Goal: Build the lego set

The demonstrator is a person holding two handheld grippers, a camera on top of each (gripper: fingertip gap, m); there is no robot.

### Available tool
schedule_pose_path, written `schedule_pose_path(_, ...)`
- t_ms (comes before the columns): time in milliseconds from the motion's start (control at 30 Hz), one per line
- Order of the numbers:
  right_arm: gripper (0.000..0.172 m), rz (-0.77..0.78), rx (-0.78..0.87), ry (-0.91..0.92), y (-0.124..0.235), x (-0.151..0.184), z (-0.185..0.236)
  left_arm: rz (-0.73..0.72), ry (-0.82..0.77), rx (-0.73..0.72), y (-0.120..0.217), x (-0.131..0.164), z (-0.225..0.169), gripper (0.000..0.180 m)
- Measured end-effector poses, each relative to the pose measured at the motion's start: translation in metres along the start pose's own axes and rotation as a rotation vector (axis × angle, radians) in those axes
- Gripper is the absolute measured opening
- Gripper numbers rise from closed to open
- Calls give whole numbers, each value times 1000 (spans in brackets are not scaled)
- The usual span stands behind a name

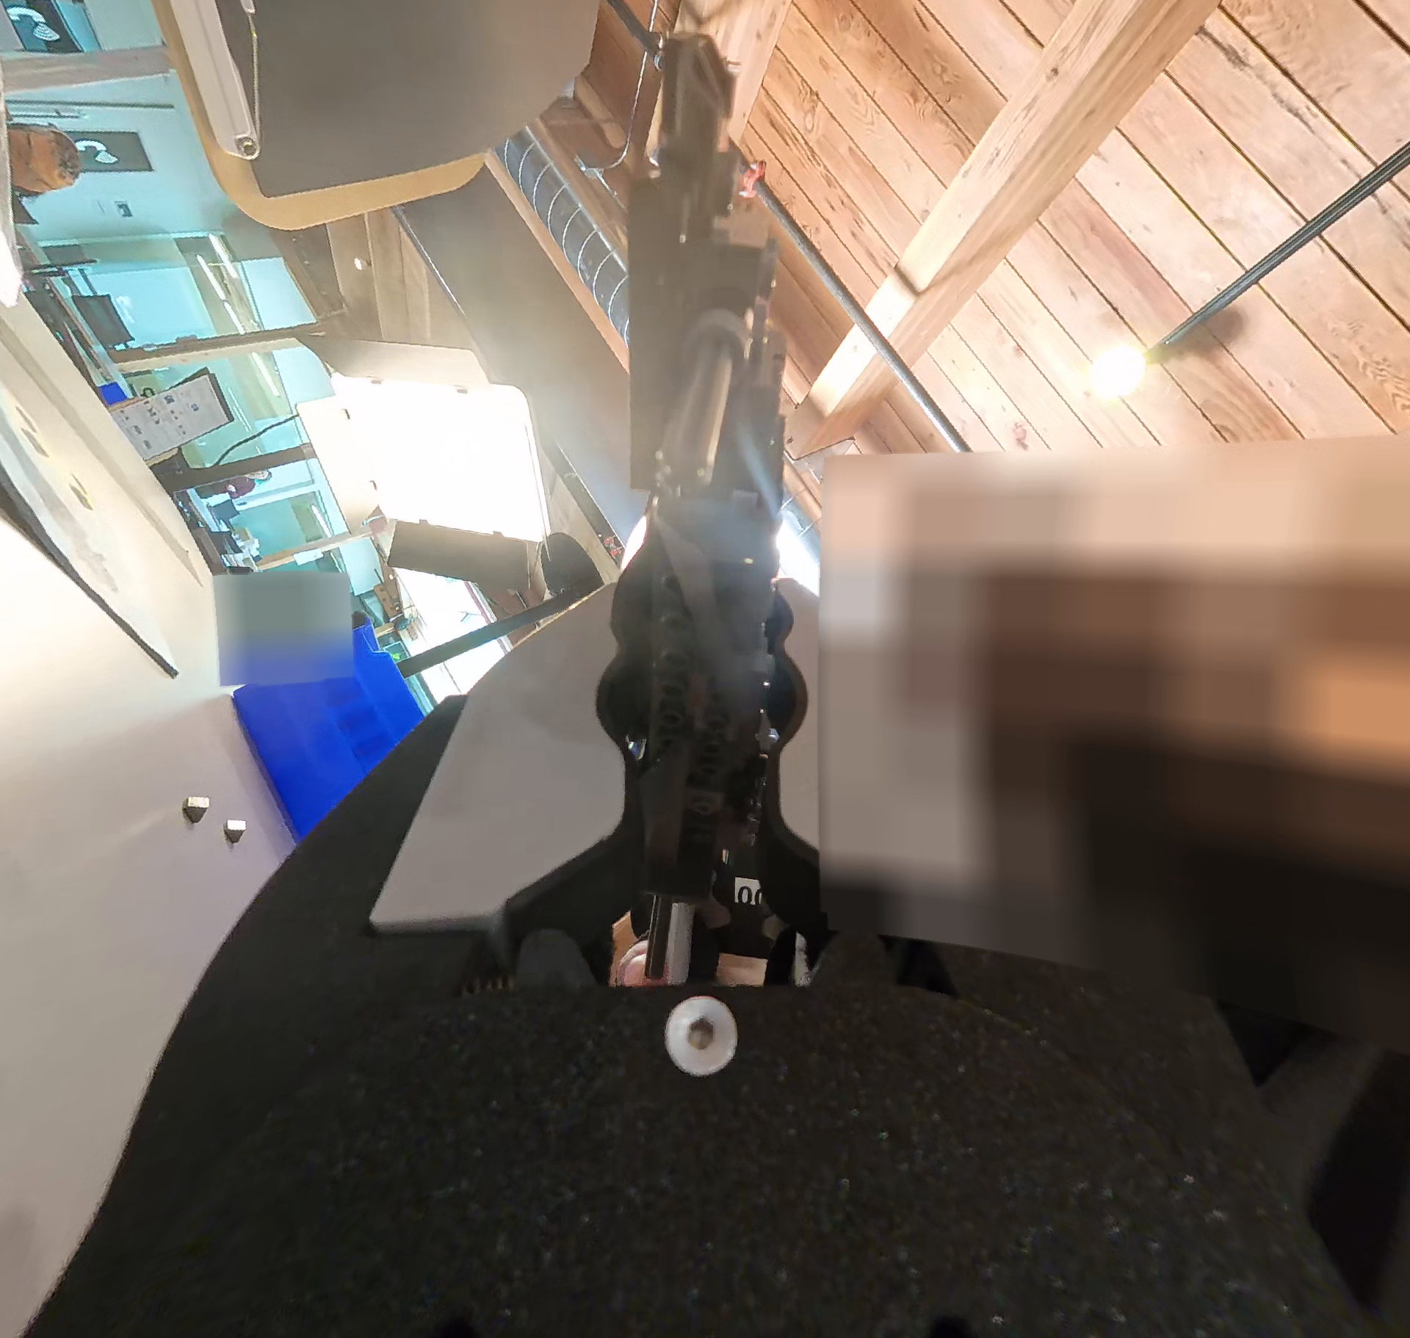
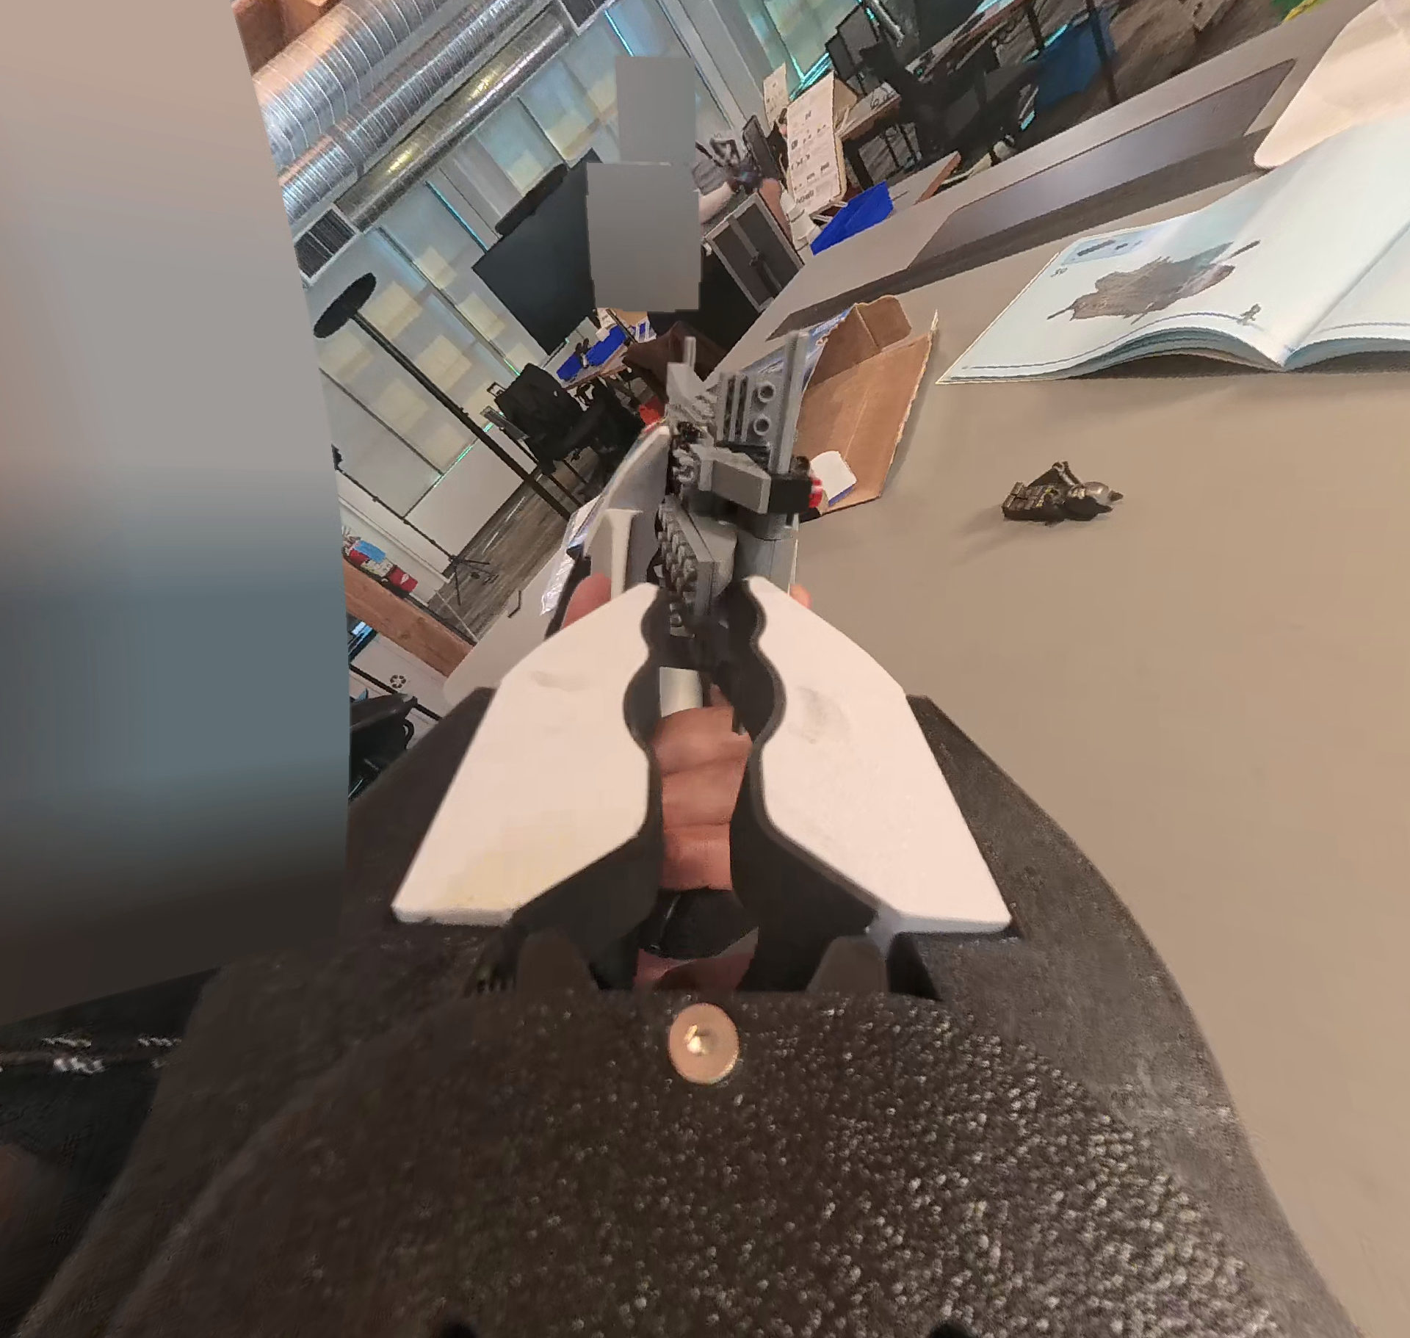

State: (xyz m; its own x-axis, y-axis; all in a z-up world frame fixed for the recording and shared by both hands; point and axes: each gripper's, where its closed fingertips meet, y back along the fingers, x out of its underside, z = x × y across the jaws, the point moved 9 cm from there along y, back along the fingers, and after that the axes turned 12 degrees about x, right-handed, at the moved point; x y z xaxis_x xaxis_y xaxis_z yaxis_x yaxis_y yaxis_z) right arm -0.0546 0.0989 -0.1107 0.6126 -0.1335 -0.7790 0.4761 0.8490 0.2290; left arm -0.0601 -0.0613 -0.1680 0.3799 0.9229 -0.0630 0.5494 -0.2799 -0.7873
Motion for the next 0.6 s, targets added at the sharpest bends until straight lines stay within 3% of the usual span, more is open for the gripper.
schedule_pose_path(600, 11, 8, 5, 44, 0, 2, -1, 17, 9, 12, 2, -1, 2, 32)
